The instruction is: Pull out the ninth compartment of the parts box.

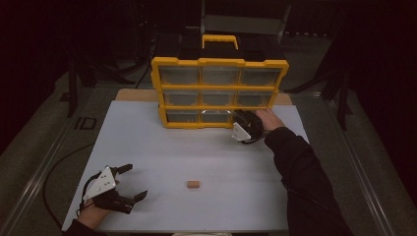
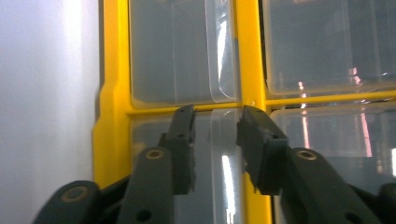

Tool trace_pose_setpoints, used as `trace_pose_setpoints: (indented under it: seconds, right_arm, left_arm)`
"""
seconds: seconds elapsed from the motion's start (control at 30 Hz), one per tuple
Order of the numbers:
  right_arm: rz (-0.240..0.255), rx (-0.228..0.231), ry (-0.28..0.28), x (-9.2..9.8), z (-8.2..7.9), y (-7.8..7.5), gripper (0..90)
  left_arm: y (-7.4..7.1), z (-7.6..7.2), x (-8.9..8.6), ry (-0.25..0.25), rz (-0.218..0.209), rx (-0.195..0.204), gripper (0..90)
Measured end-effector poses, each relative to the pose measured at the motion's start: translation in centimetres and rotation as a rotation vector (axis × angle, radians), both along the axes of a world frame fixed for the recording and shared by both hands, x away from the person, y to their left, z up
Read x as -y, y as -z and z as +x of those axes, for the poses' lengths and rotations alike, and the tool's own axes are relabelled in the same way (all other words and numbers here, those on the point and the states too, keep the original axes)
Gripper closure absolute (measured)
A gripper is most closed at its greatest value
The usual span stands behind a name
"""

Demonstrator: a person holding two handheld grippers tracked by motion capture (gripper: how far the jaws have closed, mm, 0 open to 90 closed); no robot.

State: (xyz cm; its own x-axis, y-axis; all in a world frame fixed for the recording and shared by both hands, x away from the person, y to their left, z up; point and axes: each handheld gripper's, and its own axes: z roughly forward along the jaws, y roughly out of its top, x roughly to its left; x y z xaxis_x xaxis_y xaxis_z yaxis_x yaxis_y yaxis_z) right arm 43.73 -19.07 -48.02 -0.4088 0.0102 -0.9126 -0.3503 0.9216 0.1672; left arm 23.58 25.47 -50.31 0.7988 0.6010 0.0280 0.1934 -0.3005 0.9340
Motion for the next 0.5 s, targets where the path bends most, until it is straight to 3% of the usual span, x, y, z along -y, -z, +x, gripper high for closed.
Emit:
trace_pose_setpoints:
  seconds: [0.3, 0.4, 0.5]
  right_arm:
    - [-0.037, 0.022, 0.052, -0.7, -0.2, 0.1, 68.1]
    - [-0.046, 0.004, 0.068, -0.9, -0.2, -0.1, 68.1]
    - [-0.088, 0.004, 0.081, -1.1, -0.2, -0.3, 71.0]
  left_arm:
    - [0.0, 0.0, 0.0, 0.006, 0.002, 0.001, 0.0]
    - [0.0, 0.0, 0.0, 0.006, 0.003, 0.001, 0.0]
    - [0.0, 0.0, 0.0, 0.005, 0.001, 0.001, 0.0]
